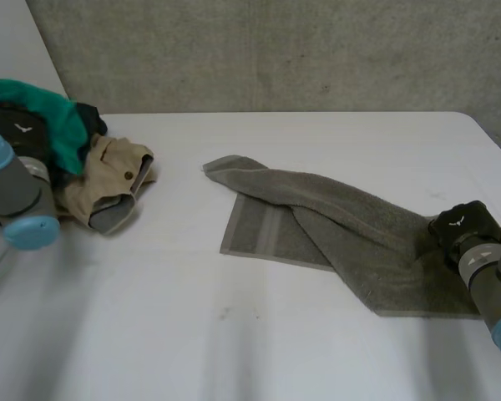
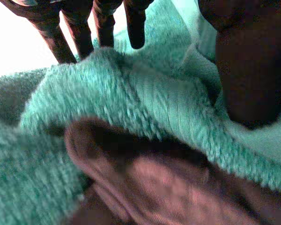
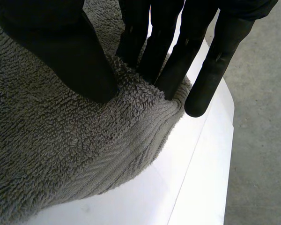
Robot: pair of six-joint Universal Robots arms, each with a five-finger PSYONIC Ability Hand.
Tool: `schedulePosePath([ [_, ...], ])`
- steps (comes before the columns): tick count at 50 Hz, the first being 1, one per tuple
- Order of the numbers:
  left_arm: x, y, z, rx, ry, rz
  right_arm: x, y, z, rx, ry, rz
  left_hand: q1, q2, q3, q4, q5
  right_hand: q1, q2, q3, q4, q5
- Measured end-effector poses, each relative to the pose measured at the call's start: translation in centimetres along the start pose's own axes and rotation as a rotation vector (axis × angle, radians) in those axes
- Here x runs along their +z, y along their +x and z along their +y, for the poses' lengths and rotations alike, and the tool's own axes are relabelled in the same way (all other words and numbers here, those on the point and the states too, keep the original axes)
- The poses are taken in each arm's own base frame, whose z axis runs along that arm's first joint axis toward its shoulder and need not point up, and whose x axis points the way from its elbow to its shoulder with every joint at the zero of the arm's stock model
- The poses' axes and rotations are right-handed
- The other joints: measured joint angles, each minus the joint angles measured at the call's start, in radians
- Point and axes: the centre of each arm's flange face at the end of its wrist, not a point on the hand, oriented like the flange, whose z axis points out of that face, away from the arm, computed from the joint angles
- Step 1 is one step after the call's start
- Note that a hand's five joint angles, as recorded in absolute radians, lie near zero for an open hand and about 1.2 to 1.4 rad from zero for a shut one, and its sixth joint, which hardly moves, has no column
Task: Fold the laundry.
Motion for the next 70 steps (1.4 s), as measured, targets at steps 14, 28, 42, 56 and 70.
schedulePosePath([
  [14, -11.7, 0.1, -10.3, -0.192, 0.226, 0.278, -2.8, 3.4, -4.2, 0.015, 0.162, 0.091, -0.024, -0.010, -0.006, -0.014, -0.026, 0.000, 0.000, 0.000, 0.000, 0.000],
  [28, -19.3, 8.6, -13.3, -0.384, 0.279, 0.661, -15.6, 5.5, -14.7, 0.089, 0.695, 0.036, -0.024, -0.015, -0.006, -0.014, -0.026, 0.000, 0.000, 0.010, 0.001, 0.000],
  [42, -18.6, 17.6, -12.5, -0.363, 0.278, 0.719, -23.3, 8.3, -16.2, 0.196, 0.877, 0.006, 0.198, 0.177, 0.170, 0.181, 0.156, 0.000, 0.000, 0.010, 0.001, 0.000],
  [56, -16.7, 13.0, -14.8, -0.435, 0.268, 0.582, -21.4, 8.4, -15.2, 0.212, 0.790, -0.019, 0.936, 0.968, 0.955, 0.973, 0.897, 0.000, 0.000, 0.010, 0.001, 0.000],
  [70, -19.2, 9.1, -14.6, -0.595, 0.213, 0.746, -17.6, 10.1, -14.2, 0.209, 0.712, 0.010, 0.105, 0.105, 0.104, 0.102, 0.070, 0.000, 0.000, 0.013, 0.001, 0.000],
])
